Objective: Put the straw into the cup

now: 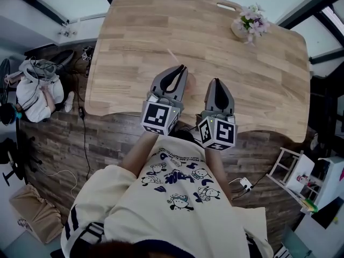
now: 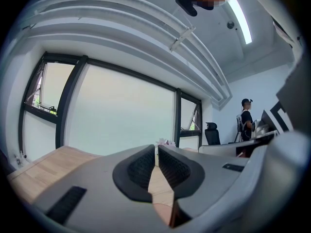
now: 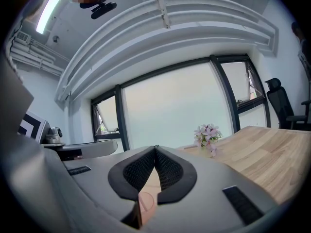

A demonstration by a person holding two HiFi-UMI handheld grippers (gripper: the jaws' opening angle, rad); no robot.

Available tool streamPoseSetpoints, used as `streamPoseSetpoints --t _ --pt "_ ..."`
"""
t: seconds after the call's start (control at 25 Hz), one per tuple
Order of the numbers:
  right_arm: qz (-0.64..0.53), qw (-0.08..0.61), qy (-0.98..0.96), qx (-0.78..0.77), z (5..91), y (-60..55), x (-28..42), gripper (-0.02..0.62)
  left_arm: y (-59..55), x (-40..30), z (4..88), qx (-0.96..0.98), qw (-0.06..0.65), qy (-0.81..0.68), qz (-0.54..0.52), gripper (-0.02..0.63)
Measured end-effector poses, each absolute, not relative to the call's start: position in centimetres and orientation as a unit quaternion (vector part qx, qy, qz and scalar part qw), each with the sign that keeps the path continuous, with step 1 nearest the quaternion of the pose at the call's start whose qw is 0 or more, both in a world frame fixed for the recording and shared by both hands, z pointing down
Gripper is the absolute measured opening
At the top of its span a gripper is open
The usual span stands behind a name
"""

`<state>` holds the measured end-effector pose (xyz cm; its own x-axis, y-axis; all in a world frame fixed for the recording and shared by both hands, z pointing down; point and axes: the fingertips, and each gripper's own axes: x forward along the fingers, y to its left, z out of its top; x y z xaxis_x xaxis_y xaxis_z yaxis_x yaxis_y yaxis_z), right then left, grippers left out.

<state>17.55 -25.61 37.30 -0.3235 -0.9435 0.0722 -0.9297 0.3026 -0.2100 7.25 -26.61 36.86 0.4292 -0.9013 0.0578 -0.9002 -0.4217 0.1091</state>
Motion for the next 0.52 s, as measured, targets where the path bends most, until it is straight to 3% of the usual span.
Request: streamPoseSetpoints --t 0.52 --pt "-0.111 0.031 0.807 -0.579 37.47 -25.95 17.39 0.012 -26.94 6.64 36.94 0.838 0.064 -0.541 -0.004 0.051"
